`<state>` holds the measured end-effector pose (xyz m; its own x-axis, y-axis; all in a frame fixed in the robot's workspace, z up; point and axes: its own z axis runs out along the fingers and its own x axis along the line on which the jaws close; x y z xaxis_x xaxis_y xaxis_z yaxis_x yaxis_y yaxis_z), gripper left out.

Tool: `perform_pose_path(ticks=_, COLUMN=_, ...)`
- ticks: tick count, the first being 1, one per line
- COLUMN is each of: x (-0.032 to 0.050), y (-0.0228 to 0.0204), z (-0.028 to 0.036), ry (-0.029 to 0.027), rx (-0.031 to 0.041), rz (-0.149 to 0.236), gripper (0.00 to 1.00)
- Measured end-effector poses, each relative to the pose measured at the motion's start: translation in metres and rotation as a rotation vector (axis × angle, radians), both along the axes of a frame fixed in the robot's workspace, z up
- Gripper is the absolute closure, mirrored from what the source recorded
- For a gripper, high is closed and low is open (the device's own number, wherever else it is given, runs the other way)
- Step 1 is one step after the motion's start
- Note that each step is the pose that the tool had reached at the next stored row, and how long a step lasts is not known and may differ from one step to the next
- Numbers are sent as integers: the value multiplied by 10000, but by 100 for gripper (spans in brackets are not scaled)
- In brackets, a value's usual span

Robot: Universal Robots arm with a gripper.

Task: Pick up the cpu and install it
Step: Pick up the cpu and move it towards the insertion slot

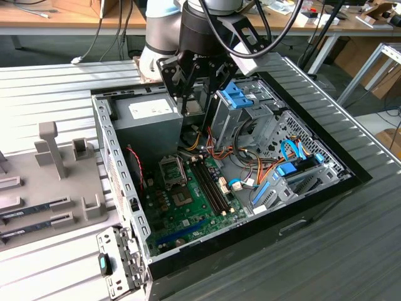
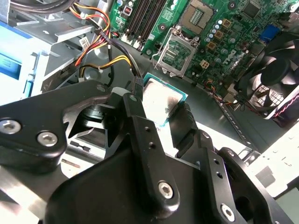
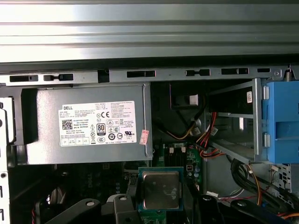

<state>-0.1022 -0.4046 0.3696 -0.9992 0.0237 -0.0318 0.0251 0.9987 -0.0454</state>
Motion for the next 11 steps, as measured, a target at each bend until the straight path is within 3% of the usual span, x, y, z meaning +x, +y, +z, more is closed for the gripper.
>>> perform_pose_path(ticks=5, x=-3, y=-21, z=-18, ry=0, rx=0, rz=1, gripper=53)
perform_pose_path(ticks=11, x=-4, y=-94, z=-36, ry=0, rx=0, rz=0, gripper=53)
